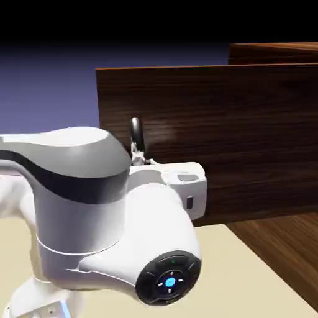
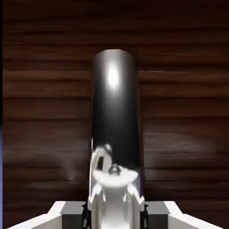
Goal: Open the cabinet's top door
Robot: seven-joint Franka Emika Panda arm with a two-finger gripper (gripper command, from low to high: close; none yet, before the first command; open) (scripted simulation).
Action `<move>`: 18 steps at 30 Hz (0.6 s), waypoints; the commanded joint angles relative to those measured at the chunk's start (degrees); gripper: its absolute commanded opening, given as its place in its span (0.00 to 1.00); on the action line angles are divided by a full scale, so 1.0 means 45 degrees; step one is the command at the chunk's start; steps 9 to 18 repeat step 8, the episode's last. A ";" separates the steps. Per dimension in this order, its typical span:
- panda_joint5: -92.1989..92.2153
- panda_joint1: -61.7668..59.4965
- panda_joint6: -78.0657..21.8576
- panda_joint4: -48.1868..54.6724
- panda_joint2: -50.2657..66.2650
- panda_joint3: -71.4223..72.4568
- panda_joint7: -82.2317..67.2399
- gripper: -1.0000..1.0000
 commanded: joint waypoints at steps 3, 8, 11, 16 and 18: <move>-0.0286 0.1264 -0.0820 0.1383 -0.0216 -0.0669 0.0299 0.00; -0.0608 0.3253 -0.2182 0.3689 -0.0654 -0.1562 0.0862 0.00; -0.0608 0.3253 -0.2182 0.3689 -0.0654 -0.1562 0.0862 0.00; -0.0608 0.3253 -0.2182 0.3689 -0.0654 -0.1562 0.0862 0.00; -0.0608 0.3253 -0.2182 0.3689 -0.0654 -0.1562 0.0862 0.00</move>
